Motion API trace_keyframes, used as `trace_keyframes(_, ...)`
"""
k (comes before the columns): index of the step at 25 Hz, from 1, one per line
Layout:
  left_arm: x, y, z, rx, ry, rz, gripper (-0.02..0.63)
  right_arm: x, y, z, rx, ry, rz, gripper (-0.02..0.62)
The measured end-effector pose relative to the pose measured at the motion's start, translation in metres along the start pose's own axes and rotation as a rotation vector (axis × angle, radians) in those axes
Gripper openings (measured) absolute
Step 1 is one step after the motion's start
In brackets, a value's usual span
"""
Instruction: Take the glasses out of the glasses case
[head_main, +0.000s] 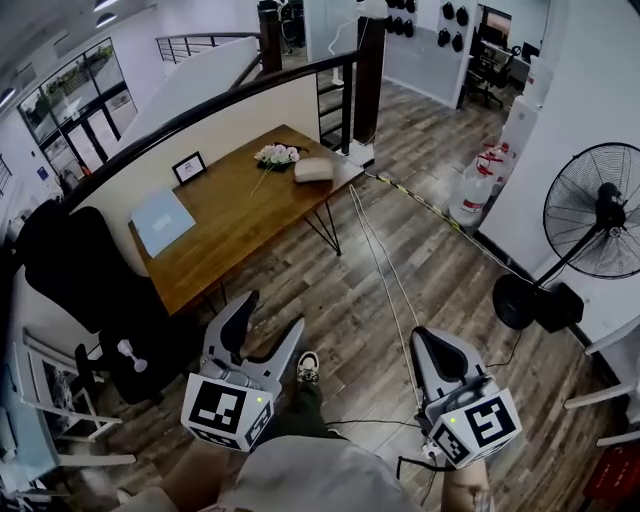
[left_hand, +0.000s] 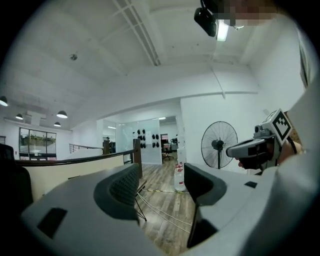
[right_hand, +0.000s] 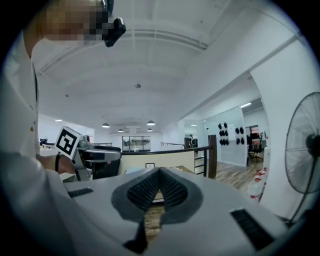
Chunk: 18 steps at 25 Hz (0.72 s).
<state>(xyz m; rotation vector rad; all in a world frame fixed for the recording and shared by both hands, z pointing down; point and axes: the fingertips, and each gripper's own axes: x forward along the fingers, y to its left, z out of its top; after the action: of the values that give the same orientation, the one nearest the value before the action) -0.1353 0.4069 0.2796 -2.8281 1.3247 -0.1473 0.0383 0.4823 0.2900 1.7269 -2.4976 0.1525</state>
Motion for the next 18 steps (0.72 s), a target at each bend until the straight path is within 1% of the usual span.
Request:
trace_keyframes(2, 0.012, 0.009, 0.002, -0.005, -0.013, 0.003, 0.282, 0.013, -0.007, 0.000, -0.004, 0.005, -0.002, 0.003)
trace_keyframes(6, 0.040, 0.030, -0.002, -0.008, -0.001, -0.011, 0.282, 0.048, -0.019, -0.001, -0.002, 0.025, -0.003, 0.003)
trace_keyframes(10, 0.067, 0.053, -0.002, -0.014, 0.009, -0.027, 0.282, 0.089, -0.024, 0.004, -0.012, 0.047, 0.015, 0.003)
trace_keyframes(18, 0.138, 0.133, 0.006, -0.035, 0.010, -0.055, 0.282, 0.190, -0.041, 0.034, -0.040, 0.075, 0.014, 0.003)
